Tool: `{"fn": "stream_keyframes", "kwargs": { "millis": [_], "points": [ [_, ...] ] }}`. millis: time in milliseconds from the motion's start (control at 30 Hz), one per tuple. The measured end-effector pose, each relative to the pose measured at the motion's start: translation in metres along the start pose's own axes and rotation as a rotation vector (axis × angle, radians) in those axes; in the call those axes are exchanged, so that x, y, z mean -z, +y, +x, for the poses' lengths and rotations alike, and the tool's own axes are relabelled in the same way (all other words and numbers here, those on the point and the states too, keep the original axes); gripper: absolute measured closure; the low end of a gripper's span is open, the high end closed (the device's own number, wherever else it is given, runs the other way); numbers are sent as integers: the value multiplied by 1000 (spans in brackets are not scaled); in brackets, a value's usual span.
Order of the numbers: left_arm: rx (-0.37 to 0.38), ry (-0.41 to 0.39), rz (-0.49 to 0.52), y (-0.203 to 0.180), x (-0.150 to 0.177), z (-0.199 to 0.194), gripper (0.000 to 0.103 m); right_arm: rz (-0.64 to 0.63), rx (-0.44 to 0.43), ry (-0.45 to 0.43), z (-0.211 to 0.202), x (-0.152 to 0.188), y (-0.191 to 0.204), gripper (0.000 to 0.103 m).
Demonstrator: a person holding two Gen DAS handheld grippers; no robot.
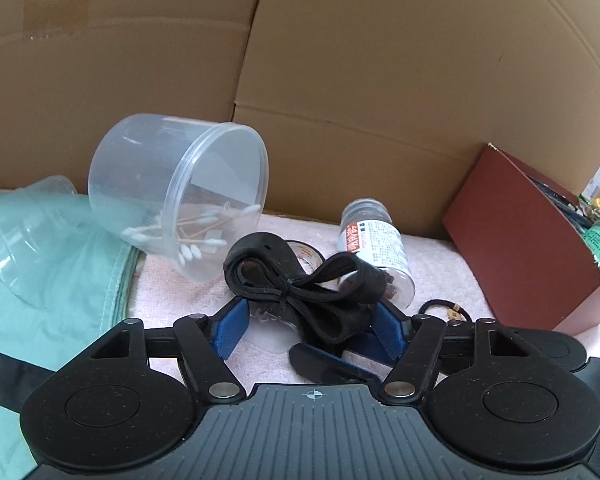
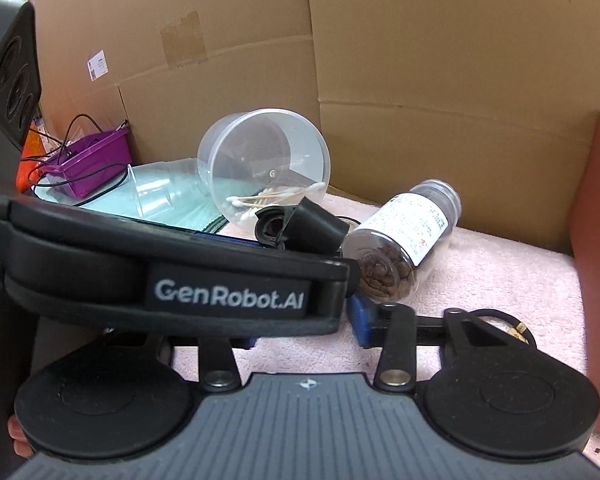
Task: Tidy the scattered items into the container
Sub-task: 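Close the left gripper on the black plastic clip, then lift the black clip with the left gripper and carry it over the box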
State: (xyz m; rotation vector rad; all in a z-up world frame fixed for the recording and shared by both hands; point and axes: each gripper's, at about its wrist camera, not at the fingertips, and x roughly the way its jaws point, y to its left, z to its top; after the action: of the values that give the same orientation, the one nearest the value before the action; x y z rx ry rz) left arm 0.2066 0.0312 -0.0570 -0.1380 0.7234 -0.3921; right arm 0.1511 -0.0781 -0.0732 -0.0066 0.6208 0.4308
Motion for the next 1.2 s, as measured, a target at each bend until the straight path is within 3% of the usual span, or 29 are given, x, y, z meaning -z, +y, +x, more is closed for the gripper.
{"fn": "stream_keyframes", "kwargs": {
  "millis": [167, 367, 800, 1200],
  "points": [
    [31, 2, 2, -5, 4, -13, 50, 27, -10, -12, -8, 3, 1, 73],
    [39, 8, -13, -19, 19, -32, 59, -10, 19, -21, -34, 12, 12, 73],
    [88, -44, 76, -98, 42, -93, 62, 23, 53, -131, -123, 43, 17, 73],
    [199, -135, 255, -205, 20, -110, 62, 87, 169, -327, -202, 42, -26, 73]
  ]
}}
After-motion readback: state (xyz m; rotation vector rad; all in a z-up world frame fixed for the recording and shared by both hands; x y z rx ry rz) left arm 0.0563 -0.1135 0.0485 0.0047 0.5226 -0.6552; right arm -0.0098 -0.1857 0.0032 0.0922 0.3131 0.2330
